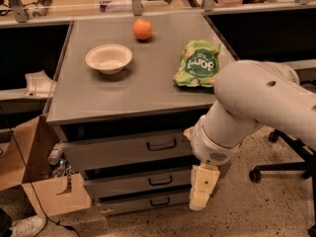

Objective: Open top drawer

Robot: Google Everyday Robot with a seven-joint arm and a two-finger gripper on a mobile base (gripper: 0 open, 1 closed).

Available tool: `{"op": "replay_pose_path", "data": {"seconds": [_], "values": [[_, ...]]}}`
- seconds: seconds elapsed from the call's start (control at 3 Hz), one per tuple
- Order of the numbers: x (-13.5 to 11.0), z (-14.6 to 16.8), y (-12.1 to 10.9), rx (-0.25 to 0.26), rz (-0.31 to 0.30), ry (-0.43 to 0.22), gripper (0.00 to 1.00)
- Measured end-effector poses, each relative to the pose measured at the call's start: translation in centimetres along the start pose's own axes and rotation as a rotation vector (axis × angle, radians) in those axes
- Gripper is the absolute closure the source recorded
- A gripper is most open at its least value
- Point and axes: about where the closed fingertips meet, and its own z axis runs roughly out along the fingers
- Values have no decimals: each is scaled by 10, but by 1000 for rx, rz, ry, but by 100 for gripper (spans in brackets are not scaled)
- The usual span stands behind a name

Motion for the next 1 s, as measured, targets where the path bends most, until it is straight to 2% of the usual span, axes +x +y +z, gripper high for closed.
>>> {"op": "replay_pose_path", "data": {"seconds": [0.33, 0.67, 1.0], "values": [[0, 0, 0, 0, 1, 0, 0], [0, 16, 10, -26, -6, 14, 0], [-1, 57, 10, -91, 9, 2, 0]]}}
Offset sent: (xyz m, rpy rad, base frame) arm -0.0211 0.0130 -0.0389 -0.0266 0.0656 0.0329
